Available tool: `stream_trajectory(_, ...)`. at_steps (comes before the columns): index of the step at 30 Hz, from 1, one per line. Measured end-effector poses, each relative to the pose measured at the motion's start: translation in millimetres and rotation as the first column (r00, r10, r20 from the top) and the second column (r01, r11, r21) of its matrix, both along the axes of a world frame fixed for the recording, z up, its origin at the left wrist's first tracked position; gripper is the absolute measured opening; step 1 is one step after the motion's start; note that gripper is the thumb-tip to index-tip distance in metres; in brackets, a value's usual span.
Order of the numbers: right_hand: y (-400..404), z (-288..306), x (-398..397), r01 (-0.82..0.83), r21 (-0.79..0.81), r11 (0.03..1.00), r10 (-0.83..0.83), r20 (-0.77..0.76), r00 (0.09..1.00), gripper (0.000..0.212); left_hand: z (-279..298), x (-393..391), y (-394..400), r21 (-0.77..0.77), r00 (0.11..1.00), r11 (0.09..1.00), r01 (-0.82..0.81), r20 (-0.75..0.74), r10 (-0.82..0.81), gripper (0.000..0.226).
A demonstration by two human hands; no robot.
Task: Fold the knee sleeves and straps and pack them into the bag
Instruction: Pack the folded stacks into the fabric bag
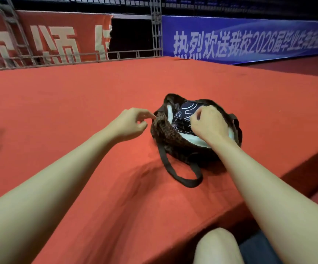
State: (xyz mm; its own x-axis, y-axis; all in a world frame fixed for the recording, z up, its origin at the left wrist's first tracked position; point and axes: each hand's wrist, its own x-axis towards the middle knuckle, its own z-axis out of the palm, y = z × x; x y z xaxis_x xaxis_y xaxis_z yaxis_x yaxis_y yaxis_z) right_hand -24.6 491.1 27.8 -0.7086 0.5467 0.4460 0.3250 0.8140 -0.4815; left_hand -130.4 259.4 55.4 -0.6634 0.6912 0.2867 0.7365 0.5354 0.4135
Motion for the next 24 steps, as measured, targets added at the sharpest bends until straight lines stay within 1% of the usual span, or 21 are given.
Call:
stream_trajectory(3,-41,-3,1,-0.098,-0.076,0.992,0.104,0.075,0.992,0.023,-10,8,-37,-0.021,1.0,1.0,-0.016,0.023,0.017,0.048)
stream_trajectory(5,-71,-8,-2,-0.187,-0.105,0.977,0.197,0.091,0.976,0.025,-17,15,-65,-0.026,0.998,0.998,-0.053,0.039,0.054,0.045)
stream_trajectory(10,-166,-30,-17,-0.386,-0.205,0.899,0.421,0.17,0.891,0.019,-30,39,-157,-0.058,0.976,0.978,-0.201,0.079,0.205,0.041)
stream_trajectory(11,-188,-34,-21,-0.429,-0.249,0.868,0.475,0.169,0.864,0.019,-31,43,-181,-0.081,0.965,0.967,-0.241,0.082,0.248,0.04)
stream_trajectory(12,-212,-38,-25,-0.466,-0.329,0.821,0.533,0.153,0.832,0.02,-32,45,-207,-0.107,0.952,0.952,-0.286,0.083,0.296,0.04)
stream_trajectory(14,-263,-50,-31,-0.506,-0.512,0.694,0.644,0.129,0.754,0.022,-33,49,-262,-0.168,0.913,0.909,-0.38,0.086,0.398,0.039)
stream_trajectory(16,-311,-69,-40,-0.519,-0.619,0.589,0.732,0.138,0.667,0.021,-32,52,-318,-0.266,0.857,0.841,-0.471,0.085,0.508,0.037)
stream_trajectory(19,-379,-93,-53,-0.489,-0.749,0.447,0.817,0.12,0.564,0.02,-37,62,-393,-0.438,0.738,0.672,-0.596,0.031,0.674,0.039)
stream_trajectory(22,-444,-97,-54,-0.394,-0.875,0.283,0.863,0.052,0.502,0.018,-52,80,-456,-0.528,0.558,0.489,-0.694,0.034,0.829,0.052)
stream_trajectory(23,-464,-98,-52,-0.348,-0.909,0.231,0.873,0.035,0.487,0.023,-59,84,-476,-0.53,0.489,0.438,-0.726,0.051,0.871,0.059)
stream_trajectory(24,-483,-99,-50,-0.299,-0.936,0.188,0.882,0.026,0.471,0.032,-65,89,-496,-0.519,0.42,0.401,-0.755,0.088,0.903,0.067)
